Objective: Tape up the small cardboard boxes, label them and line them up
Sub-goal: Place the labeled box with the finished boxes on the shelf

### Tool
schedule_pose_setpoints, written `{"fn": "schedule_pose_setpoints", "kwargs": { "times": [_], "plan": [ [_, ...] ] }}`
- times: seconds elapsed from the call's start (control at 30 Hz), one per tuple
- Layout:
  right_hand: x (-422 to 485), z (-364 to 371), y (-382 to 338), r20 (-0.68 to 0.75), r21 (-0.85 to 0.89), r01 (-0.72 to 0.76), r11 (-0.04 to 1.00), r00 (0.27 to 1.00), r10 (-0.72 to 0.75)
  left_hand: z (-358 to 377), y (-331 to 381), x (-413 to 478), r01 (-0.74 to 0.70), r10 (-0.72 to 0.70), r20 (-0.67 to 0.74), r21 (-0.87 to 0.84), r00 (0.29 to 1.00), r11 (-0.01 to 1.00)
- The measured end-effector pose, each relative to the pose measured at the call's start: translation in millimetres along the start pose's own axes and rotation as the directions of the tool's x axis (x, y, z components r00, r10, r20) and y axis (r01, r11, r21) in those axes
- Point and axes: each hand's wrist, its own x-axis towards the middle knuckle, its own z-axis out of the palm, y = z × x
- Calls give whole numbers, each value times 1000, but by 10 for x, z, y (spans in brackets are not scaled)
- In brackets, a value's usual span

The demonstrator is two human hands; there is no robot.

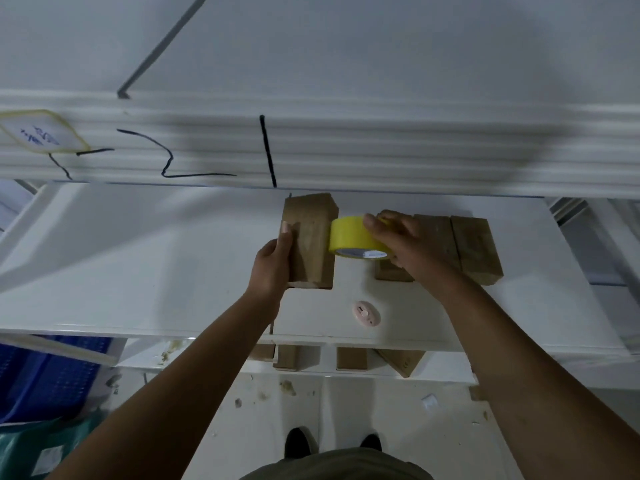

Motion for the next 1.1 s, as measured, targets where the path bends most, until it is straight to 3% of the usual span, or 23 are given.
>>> {"fn": "schedule_pose_setpoints", "kwargs": {
  "times": [0.13,0.23,0.33,0.4,0.5,0.63,0.73,0.87,1.0,1.1],
  "plan": [
    [-142,-127,-95,-52,84,144,986,989,-140,-28,96,-139,-112,114,14,-69,993,991],
    [-255,-103,-169,-40,169,198,966,980,-194,12,117,-242,-106,107,-2,-119,994,987],
    [-286,-92,-161,-84,144,202,969,978,-191,28,118,-311,-75,77,6,-160,997,984],
    [-297,-113,-115,-109,30,176,984,979,-172,-16,121,-356,-42,44,5,-211,999,977],
    [-351,-108,-28,-145,-16,89,996,985,-90,-43,108,-434,-5,28,99,-228,995,974],
    [-409,25,-60,-121,-108,117,987,984,-130,-24,27,-539,137,-53,268,-304,962,943],
    [-441,39,-149,-111,-79,135,988,983,-143,-60,-1,-570,176,-61,329,-334,942,926],
    [-527,107,-220,-94,-41,139,989,985,-142,-77,12,-584,111,-24,350,-229,936,967],
    [-610,244,-198,-149,-72,161,984,974,-170,-125,-22,-499,-158,145,194,51,970,986],
    [-680,356,-177,-184,-115,151,982,968,-170,-133,18,-527,-122,90,204,152,975,981]
  ]
}}
